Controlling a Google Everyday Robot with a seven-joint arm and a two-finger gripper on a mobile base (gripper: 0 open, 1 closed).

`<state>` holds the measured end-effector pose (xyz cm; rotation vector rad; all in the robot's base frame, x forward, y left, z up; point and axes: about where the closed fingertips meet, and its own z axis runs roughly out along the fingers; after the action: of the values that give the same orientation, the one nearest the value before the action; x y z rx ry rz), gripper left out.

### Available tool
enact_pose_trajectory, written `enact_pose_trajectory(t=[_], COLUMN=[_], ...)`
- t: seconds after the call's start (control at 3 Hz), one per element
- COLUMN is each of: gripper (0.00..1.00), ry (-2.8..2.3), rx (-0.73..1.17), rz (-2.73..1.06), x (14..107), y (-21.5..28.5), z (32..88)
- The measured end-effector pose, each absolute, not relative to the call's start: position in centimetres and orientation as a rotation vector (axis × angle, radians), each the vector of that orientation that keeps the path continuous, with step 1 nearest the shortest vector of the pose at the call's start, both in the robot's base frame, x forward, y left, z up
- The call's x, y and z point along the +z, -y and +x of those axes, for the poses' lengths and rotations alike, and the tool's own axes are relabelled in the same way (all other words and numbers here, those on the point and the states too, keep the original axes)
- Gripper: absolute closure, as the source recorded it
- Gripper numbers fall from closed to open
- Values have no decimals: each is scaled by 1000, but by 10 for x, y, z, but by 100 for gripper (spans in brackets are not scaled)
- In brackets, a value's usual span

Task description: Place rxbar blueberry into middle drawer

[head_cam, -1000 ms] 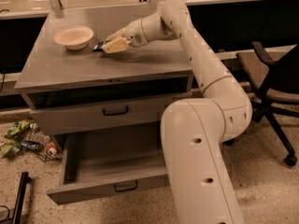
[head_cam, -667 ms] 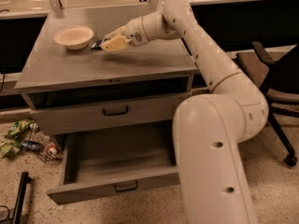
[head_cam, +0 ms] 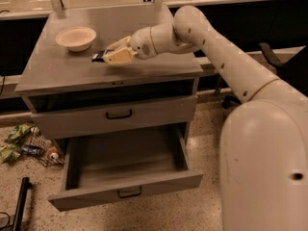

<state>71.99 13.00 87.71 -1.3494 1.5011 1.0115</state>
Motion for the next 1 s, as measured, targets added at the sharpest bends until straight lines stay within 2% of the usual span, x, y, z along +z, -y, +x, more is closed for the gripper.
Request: enact_pose_trajectory(t=[1.0], gripper=[100], ry=[-1528], rx=[980], rz=[-1319], x=[866], y=[-109], z=[642])
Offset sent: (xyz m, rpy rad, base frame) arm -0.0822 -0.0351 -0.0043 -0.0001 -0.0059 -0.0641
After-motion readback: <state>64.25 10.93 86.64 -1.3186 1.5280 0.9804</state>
